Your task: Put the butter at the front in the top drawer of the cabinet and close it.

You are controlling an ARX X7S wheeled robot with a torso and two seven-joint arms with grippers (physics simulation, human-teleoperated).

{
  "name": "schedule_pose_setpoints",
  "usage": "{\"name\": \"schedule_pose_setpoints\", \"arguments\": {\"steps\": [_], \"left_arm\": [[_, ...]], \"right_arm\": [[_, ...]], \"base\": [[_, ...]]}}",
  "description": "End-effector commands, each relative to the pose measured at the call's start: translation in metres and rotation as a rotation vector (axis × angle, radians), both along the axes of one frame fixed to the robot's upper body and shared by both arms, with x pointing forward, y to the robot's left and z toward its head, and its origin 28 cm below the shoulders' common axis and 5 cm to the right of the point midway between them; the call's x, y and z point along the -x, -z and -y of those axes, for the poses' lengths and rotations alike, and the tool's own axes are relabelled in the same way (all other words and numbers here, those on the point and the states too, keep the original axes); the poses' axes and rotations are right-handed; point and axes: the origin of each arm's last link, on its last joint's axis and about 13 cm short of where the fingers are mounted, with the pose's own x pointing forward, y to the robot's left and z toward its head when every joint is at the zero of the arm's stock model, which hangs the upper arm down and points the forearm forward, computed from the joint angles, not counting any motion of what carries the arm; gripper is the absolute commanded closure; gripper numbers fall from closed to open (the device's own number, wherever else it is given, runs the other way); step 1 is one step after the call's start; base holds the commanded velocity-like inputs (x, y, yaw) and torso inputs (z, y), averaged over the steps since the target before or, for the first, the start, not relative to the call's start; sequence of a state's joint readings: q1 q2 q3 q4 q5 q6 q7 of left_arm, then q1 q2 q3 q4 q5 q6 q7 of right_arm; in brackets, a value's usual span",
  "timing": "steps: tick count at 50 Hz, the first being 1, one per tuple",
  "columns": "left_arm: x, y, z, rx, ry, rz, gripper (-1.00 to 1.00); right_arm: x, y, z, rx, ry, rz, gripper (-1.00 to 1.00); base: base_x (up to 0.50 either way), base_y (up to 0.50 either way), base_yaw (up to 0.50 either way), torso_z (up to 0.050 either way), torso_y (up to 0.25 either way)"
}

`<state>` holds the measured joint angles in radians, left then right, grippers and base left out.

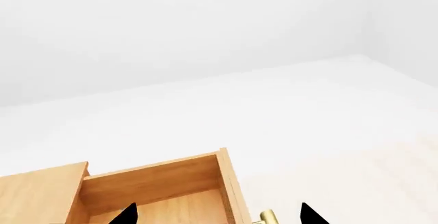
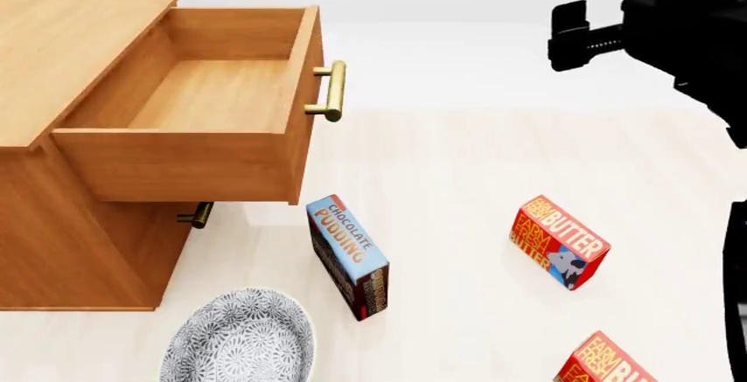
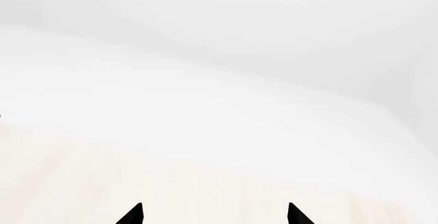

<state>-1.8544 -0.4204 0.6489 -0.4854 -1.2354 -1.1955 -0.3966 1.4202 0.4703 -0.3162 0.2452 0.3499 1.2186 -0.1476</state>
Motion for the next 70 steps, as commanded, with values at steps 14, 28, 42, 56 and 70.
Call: {"name": "schedule_pose_setpoints", "arguments": {"steps": [14, 28, 42, 56, 70], "left_arm": [[0.008, 0.002, -0.016, -0.018, -0.109, 0.275, -1.0], [0.008, 0.004, -0.018, -0.045, -0.082, 0.286, -1.0], [0.008, 0.003, -0.018, -0.064, -0.065, 0.261, -1.0], [0.008, 0.003, -0.018, -0.077, -0.054, 0.251, -1.0], [0.008, 0.003, -0.018, -0.086, -0.045, 0.245, -1.0]], "right_arm": [[-0.002, 0.033, 0.035, 0.092, -0.138, -0.297, -1.0], [-0.007, 0.053, 0.043, 0.127, -0.204, -0.423, -1.0], [0.006, 0.068, 0.055, 0.214, -0.244, -0.533, -1.0], [0.015, 0.077, 0.061, 0.261, -0.264, -0.591, -1.0], [0.018, 0.093, 0.068, 0.255, -0.249, -0.608, -1.0]], "base": [[0.0, 0.0, 0.0, 0.0, 0.0], [0.0, 0.0, 0.0, 0.0, 0.0], [0.0, 0.0, 0.0, 0.0, 0.0], [0.0, 0.0, 0.0, 0.0, 0.0], [0.0, 0.0, 0.0, 0.0, 0.0]]}}
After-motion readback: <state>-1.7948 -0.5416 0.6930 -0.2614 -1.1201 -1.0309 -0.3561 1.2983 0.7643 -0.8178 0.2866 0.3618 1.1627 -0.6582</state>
